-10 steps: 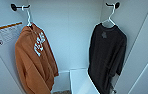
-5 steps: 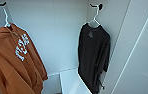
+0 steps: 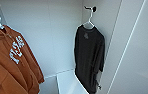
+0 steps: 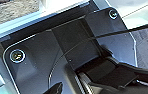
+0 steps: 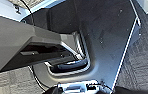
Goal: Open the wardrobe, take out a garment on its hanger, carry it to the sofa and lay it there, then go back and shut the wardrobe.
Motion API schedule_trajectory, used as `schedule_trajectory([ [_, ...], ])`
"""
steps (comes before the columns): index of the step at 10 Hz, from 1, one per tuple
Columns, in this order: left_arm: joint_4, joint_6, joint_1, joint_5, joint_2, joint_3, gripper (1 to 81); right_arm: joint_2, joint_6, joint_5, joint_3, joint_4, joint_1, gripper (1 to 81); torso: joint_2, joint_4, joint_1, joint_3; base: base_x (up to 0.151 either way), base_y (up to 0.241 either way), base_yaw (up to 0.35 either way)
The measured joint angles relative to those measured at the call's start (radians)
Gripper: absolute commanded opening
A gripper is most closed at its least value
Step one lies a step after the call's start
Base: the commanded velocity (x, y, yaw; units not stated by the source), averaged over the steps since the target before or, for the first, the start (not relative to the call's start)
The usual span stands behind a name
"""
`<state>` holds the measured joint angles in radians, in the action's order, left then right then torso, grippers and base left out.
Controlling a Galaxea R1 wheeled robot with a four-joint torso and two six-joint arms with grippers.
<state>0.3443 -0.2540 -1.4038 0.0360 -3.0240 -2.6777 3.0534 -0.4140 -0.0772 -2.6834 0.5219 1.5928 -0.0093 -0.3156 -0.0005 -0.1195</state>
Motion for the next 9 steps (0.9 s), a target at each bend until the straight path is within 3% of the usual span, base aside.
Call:
schedule_trajectory([
  [2,0.033,0.007,0.031,0.01,-0.018,0.002,81.1,0.0,0.001,0.004,0.0,0.0,0.001,81.1,0.0,0.0,0.0,0.023,0.0,0.0,0.0],
  [4,0.041,0.007,0.066,0.009,-0.024,0.017,81.1,0.003,0.0,0.003,0.0,0.0,0.0,81.1,0.0,0.0,0.0,0.076,0.0,0.0,0.0],
  [7,0.043,0.007,0.076,0.018,0.003,0.084,81.1,0.001,0.001,0.007,0.0,0.0,0.005,81.1,-0.001,0.0,-0.001,0.087,0.0,0.0,0.0],
  [9,0.044,0.007,0.099,0.024,0.064,0.211,81.1,0.001,0.002,0.007,0.0,0.0,0.005,81.1,-0.001,0.0,-0.001,0.087,0.0,0.0,0.0],
])
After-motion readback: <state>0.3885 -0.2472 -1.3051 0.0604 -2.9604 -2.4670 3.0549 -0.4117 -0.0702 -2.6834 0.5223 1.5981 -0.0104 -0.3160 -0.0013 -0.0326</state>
